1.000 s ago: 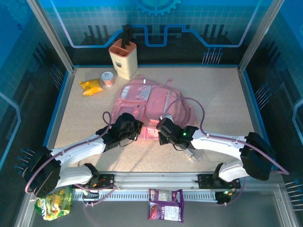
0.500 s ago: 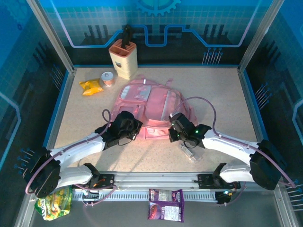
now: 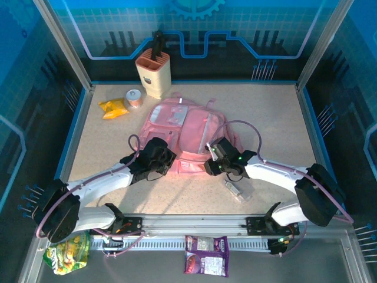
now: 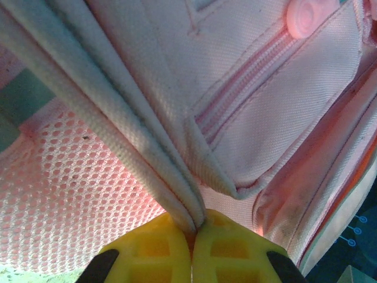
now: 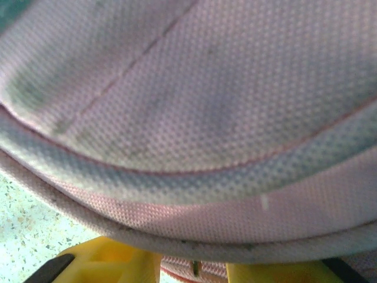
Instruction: Pack the student bag
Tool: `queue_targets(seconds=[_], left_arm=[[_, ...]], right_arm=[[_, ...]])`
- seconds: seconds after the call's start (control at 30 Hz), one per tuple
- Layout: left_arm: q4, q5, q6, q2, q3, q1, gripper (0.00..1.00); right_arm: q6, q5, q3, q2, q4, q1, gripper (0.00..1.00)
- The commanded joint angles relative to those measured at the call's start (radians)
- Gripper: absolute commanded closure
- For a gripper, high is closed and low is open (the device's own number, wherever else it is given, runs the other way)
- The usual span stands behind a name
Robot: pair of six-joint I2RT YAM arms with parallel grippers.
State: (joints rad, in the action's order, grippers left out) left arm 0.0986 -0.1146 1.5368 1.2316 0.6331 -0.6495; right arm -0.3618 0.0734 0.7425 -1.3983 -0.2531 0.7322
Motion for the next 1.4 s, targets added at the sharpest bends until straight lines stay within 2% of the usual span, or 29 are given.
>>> queue_targets(seconds=[0.0,0.2,0.43,0.5,0.7,0.87,0.93,1.03,1.13,1.2,1.3,1.37], left_arm=[[-0.013,-0.002,-0.044,0.014,0.037,0.013,1.0],[-0.019,-0.002,-0.041,0.009,0.034,0.014,1.0],[-0.013,-0.007,-0.052,0.011,0.037,0.019,1.0],[0.001,-0.004,-0.063,0.009,0.038,0.029,1.0],[0.068,0.015,-0.17,-0.019,0.053,0.118,1.0],[0.113,0.093,-0.302,-0.015,0.085,0.231,1.0],[0.11,0.118,-0.343,0.002,0.099,0.272,1.0],[0.082,0.207,-0.429,0.057,0.142,0.338,1.0],[0.098,0.234,-0.515,0.109,0.198,0.379,1.0],[0.105,0.234,-0.58,0.134,0.224,0.388,1.0],[0.164,0.234,-0.631,0.151,0.26,0.39,0.92],[0.169,0.255,-0.615,0.131,0.243,0.385,0.81]], right_arm=[[0.052,-0.029,0.026,-0.025,0.074,-0.013,0.7],[0.058,-0.06,0.009,-0.028,0.154,-0.013,0.71],[0.061,-0.029,0.019,-0.008,0.108,-0.003,0.84],[0.063,0.012,0.022,0.014,0.067,0.004,0.9],[0.066,0.137,0.034,0.079,-0.076,-0.012,0.99],[0.106,0.152,0.071,0.117,-0.167,-0.055,1.0],[0.159,0.143,0.094,0.108,-0.184,-0.031,1.0],[0.186,0.062,0.116,0.074,-0.156,0.023,1.0],[0.166,0.098,0.183,-0.001,-0.155,0.124,1.0],[0.139,0.103,0.219,-0.054,-0.149,0.156,1.0],[0.082,0.087,0.248,-0.115,-0.138,0.157,1.0],[0.059,0.074,0.264,-0.139,-0.141,0.159,1.0]])
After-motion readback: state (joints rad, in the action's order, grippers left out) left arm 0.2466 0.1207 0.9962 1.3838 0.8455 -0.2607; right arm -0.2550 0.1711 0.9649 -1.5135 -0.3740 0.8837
